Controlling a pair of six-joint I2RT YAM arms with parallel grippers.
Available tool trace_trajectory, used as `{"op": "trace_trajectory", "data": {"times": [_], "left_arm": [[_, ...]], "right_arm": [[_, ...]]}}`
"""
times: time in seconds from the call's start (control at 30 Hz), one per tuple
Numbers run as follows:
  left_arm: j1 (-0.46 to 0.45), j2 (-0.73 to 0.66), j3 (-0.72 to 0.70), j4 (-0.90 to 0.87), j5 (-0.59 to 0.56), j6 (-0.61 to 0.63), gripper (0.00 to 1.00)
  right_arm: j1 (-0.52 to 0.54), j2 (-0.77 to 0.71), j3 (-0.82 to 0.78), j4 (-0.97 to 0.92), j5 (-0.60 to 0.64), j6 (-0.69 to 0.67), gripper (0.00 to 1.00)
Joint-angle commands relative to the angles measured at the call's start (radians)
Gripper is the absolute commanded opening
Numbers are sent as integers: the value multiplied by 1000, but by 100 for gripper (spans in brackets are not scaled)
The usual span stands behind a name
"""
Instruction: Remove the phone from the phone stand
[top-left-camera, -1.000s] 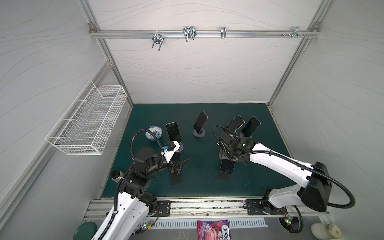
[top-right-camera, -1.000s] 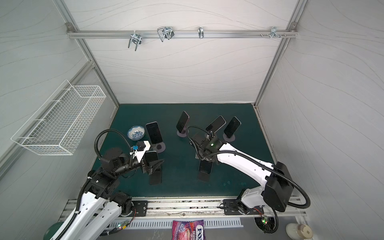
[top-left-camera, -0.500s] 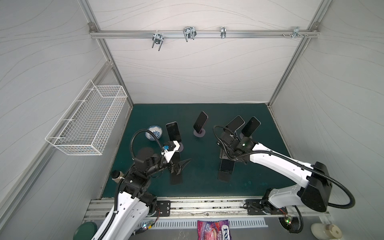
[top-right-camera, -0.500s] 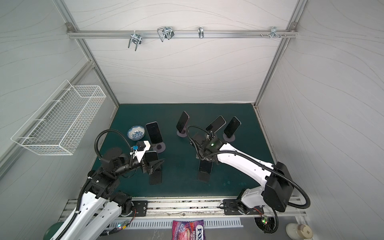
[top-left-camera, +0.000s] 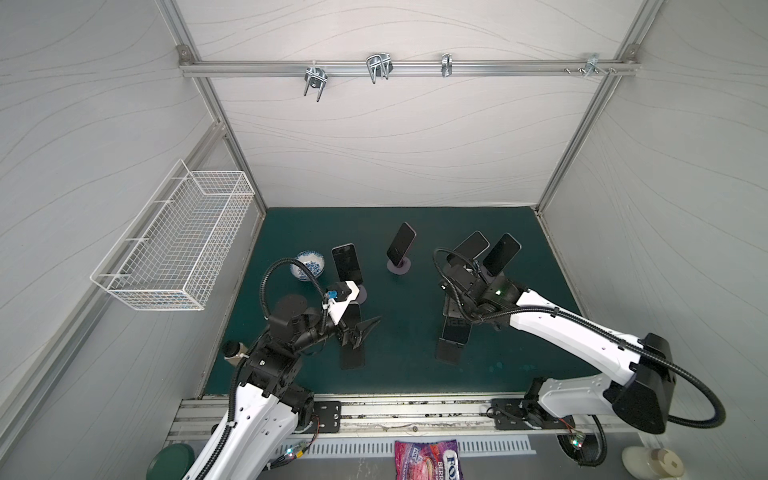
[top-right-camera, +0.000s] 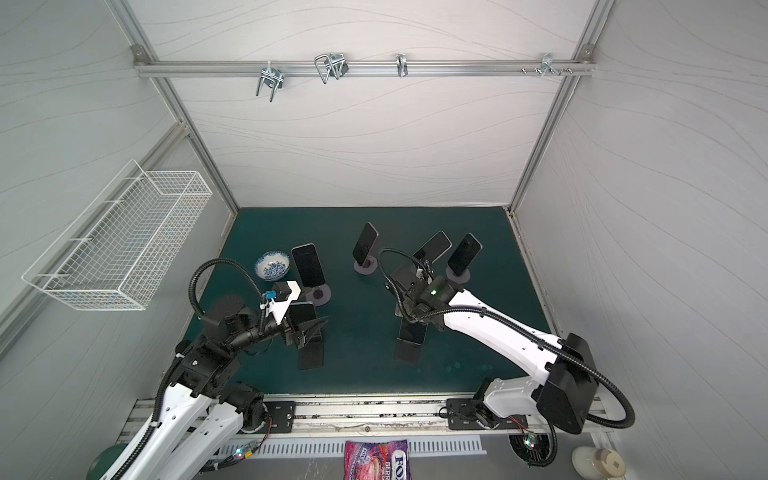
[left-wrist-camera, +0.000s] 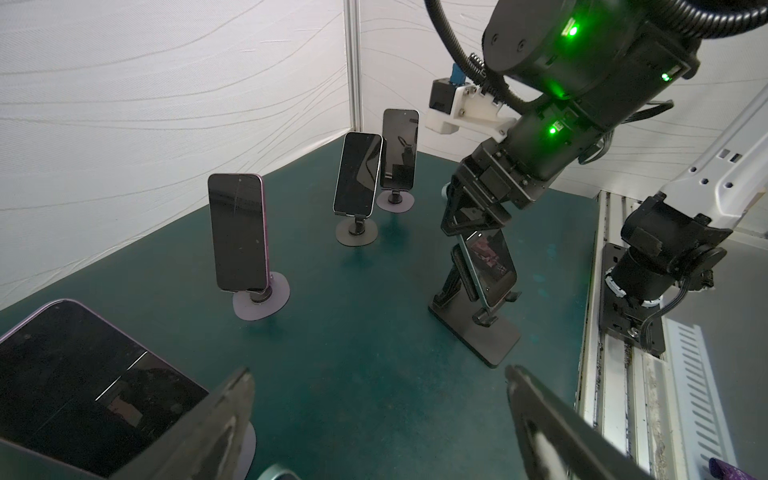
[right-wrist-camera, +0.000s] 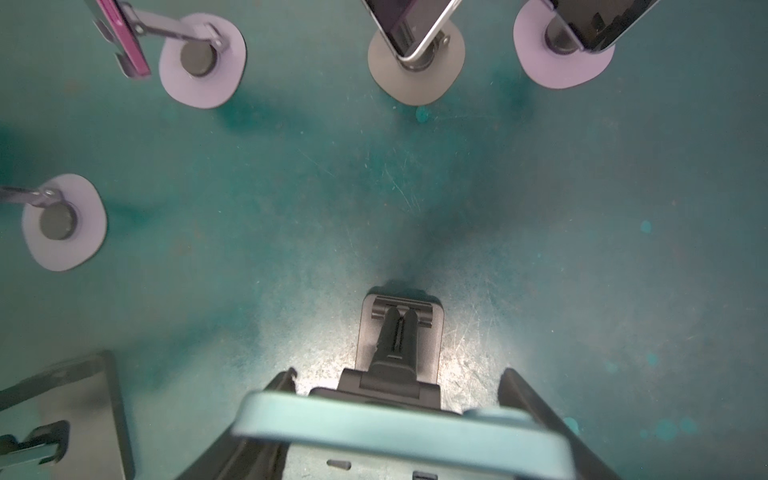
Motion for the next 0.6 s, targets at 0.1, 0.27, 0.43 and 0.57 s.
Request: {"op": "trace_trajectory", "data": {"times": [0.1,0.27,0.43,0.57], "left_arm": [[-5,-9,3,41,-16,15,96],[-5,5,10,53,-8,3,96],[-15,18,14,65,1,-12,96],[-30,46,27,68,20,-21,95]], "right_arm": [[-3,-45,16,-24,30,-1,66],[-3,-63,62,-77,48,-17,67],[-3,-87,88,-97,33,-37,66],[-3,-117,109,-96,18,-52,65]]}}
